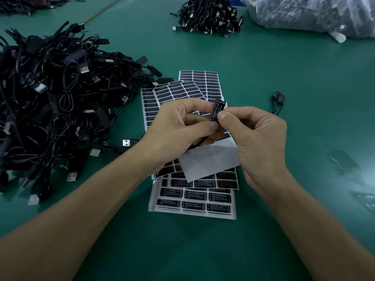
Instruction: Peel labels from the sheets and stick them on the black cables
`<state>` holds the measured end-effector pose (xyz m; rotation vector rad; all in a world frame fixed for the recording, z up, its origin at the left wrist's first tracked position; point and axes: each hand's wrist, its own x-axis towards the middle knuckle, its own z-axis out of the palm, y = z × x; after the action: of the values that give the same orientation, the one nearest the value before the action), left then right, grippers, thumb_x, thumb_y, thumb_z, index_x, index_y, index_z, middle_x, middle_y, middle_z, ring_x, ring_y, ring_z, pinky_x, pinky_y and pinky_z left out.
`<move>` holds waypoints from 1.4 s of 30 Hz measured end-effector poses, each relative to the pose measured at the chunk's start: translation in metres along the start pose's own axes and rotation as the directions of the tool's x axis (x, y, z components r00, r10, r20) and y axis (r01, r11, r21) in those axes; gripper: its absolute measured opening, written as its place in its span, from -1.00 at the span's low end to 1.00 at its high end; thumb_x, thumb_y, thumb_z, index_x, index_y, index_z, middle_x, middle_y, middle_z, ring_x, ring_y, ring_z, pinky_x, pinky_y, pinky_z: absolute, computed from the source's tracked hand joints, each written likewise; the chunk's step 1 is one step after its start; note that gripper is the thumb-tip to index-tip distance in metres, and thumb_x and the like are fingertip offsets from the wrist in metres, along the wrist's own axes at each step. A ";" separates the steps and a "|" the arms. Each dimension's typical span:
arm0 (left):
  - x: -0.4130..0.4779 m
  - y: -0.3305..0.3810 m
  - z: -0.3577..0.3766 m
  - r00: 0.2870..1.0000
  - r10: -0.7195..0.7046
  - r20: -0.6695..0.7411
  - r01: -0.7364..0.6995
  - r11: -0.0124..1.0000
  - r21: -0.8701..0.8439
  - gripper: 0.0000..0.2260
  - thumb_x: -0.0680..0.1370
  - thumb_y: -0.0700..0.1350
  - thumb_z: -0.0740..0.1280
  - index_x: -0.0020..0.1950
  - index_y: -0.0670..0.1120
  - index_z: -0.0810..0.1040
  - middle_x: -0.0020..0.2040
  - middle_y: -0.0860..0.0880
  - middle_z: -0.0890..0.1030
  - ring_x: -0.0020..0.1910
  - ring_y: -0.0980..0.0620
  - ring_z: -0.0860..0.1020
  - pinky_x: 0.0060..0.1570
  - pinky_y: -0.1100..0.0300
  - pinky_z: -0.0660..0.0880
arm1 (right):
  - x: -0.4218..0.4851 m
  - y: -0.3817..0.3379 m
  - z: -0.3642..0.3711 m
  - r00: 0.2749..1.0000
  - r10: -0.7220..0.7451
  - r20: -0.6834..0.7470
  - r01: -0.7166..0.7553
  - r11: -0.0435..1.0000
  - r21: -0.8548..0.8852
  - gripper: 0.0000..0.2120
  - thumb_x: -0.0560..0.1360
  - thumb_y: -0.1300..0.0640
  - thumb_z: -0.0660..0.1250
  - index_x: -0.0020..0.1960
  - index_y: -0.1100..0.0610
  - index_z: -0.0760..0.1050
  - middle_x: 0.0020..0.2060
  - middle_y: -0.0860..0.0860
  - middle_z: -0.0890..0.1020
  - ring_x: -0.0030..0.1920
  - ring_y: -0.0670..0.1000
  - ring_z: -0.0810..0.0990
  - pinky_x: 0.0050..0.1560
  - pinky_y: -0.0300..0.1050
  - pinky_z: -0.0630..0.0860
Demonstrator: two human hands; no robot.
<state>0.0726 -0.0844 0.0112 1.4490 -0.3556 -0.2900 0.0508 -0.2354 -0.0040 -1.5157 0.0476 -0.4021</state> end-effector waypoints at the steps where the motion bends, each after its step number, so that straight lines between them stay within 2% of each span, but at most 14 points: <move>1: 0.000 -0.001 0.000 1.000 0.000 0.002 0.000 1.000 0.000 -0.78 0.55 -0.38 0.38 -0.01 -0.05 0.61 -0.19 -0.11 0.74 -0.19 0.01 0.73 -0.13 0.22 0.66 | 0.000 0.000 0.000 1.000 -0.005 -0.001 0.005 1.000 -0.002 -0.89 0.46 0.31 0.47 -0.18 0.13 0.67 -0.30 0.01 0.72 -0.28 -0.03 0.69 -0.20 -0.24 0.59; 7: 0.000 -0.001 -0.001 1.000 -0.009 0.013 0.009 1.000 -0.012 -0.80 0.54 -0.36 0.38 0.04 -0.08 0.57 -0.18 -0.09 0.74 -0.21 0.04 0.72 -0.20 0.29 0.61 | -0.001 0.000 0.000 0.999 -0.055 0.000 0.055 0.998 -0.029 -0.88 0.46 0.32 0.47 -0.19 0.13 0.66 -0.33 -0.01 0.71 -0.32 -0.03 0.69 -0.25 -0.25 0.59; 12: 0.000 -0.001 -0.001 1.000 -0.013 0.013 0.013 1.000 -0.003 -0.80 0.54 -0.36 0.39 0.07 -0.09 0.56 -0.17 -0.09 0.74 -0.19 0.03 0.72 -0.14 0.23 0.64 | -0.001 0.001 0.000 0.997 -0.073 -0.006 0.072 0.993 -0.091 -0.91 0.46 0.28 0.47 -0.18 0.12 0.67 -0.33 0.01 0.71 -0.29 0.07 0.71 -0.19 -0.04 0.67; 15: 0.000 -0.001 0.000 1.000 -0.013 -0.002 0.013 1.000 -0.004 -0.83 0.57 -0.34 0.37 0.07 -0.10 0.57 -0.17 -0.11 0.74 -0.15 -0.02 0.73 -0.07 0.16 0.67 | -0.001 0.002 0.000 0.997 -0.079 -0.013 0.077 0.992 -0.102 -0.91 0.45 0.27 0.47 -0.19 0.11 0.67 -0.31 0.00 0.72 -0.27 0.09 0.71 -0.15 0.00 0.68; 22: 0.000 -0.002 0.001 1.000 -0.001 -0.017 0.001 1.000 -0.005 -0.84 0.59 -0.34 0.34 0.01 -0.08 0.59 -0.21 -0.10 0.74 -0.18 -0.01 0.73 -0.14 0.22 0.64 | -0.002 0.001 -0.001 0.996 -0.089 -0.003 0.088 0.990 -0.111 -0.94 0.45 0.26 0.47 -0.17 0.12 0.68 -0.28 0.03 0.72 -0.25 0.16 0.71 -0.14 0.18 0.67; 26: 0.001 -0.003 0.003 0.999 0.019 -0.034 -0.018 1.000 0.020 -0.84 0.59 -0.35 0.33 0.01 -0.10 0.60 -0.25 -0.09 0.73 -0.24 0.02 0.72 -0.19 0.24 0.63 | -0.005 0.001 0.000 0.994 -0.112 0.005 0.112 0.987 -0.112 -0.94 0.44 0.25 0.48 -0.17 0.12 0.66 -0.28 0.03 0.71 -0.25 0.18 0.70 -0.16 0.20 0.66; 31: 0.000 -0.003 0.004 0.998 0.032 -0.054 -0.031 0.999 0.009 -0.82 0.58 -0.37 0.33 -0.03 -0.10 0.59 -0.22 -0.11 0.73 -0.22 -0.03 0.73 -0.21 0.24 0.62 | -0.004 -0.001 -0.001 0.996 -0.082 -0.028 0.082 0.997 -0.007 -0.71 0.38 0.28 0.53 -0.14 0.06 0.43 -0.22 0.11 0.70 -0.20 0.27 0.68 -0.12 0.25 0.65; 34: 0.000 -0.003 0.005 0.998 0.045 -0.053 -0.045 0.999 0.017 -0.79 0.58 -0.40 0.32 -0.05 -0.09 0.59 -0.26 -0.11 0.72 -0.25 -0.02 0.72 -0.22 0.23 0.63 | -0.003 -0.001 0.000 0.998 -0.060 0.006 0.060 0.998 0.028 -0.71 0.39 0.30 0.50 -0.05 0.07 0.43 -0.26 0.08 0.68 -0.23 0.24 0.66 -0.15 0.17 0.66; 38: 0.000 -0.005 0.006 0.997 0.077 -0.029 -0.075 0.995 0.058 -0.80 0.59 -0.39 0.31 -0.02 -0.11 0.60 -0.29 -0.07 0.71 -0.29 0.04 0.70 -0.22 0.26 0.61 | -0.001 0.000 -0.001 0.998 -0.037 0.048 0.036 0.999 0.032 -0.75 0.45 0.24 0.50 0.06 0.06 0.55 -0.29 -0.02 0.68 -0.28 -0.04 0.66 -0.23 -0.20 0.60; 42: 0.000 -0.006 0.005 0.995 0.092 -0.028 -0.089 0.991 0.102 -0.85 0.59 -0.37 0.33 0.00 -0.15 0.60 -0.24 -0.12 0.73 -0.23 -0.03 0.72 -0.16 0.21 0.63 | 0.000 0.000 -0.002 0.996 -0.071 0.061 0.070 0.997 0.012 -0.90 0.47 0.21 0.51 -0.04 0.11 0.65 -0.25 0.03 0.72 -0.26 -0.05 0.67 -0.21 -0.23 0.58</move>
<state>0.0708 -0.0900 0.0054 1.5303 -0.4136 -0.1769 0.0503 -0.2370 -0.0040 -1.5222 -0.0563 -0.4115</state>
